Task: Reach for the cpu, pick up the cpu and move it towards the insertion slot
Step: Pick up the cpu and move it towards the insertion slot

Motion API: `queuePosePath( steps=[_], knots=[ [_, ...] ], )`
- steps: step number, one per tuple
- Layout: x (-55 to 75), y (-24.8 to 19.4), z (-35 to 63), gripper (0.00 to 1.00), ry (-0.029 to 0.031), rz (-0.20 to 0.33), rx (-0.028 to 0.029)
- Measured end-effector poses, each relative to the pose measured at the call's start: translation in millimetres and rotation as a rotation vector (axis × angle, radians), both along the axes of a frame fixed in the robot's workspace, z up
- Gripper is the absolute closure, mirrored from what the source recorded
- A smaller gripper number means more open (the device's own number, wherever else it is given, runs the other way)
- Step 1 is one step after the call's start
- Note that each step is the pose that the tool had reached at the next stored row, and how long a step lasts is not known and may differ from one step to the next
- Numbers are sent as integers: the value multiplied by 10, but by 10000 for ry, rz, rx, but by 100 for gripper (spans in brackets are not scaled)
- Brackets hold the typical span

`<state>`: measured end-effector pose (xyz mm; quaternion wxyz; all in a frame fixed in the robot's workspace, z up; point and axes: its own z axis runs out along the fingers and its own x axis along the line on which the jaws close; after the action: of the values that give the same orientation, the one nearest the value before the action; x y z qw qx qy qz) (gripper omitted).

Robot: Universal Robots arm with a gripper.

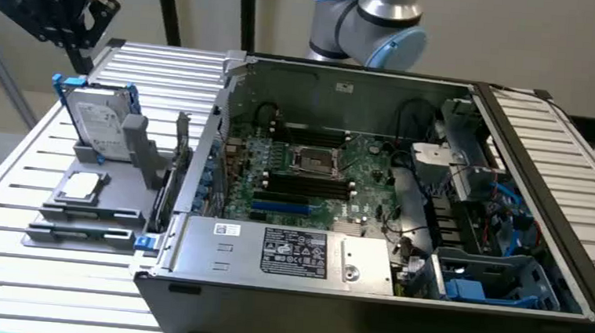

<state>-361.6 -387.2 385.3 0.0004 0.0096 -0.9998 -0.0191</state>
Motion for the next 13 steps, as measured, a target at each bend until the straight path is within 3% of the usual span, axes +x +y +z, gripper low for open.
queuePosePath(
  steps=[13],
  knots=[
    [-1, -2, -2, 89, 1, -1, -1]
  ],
)
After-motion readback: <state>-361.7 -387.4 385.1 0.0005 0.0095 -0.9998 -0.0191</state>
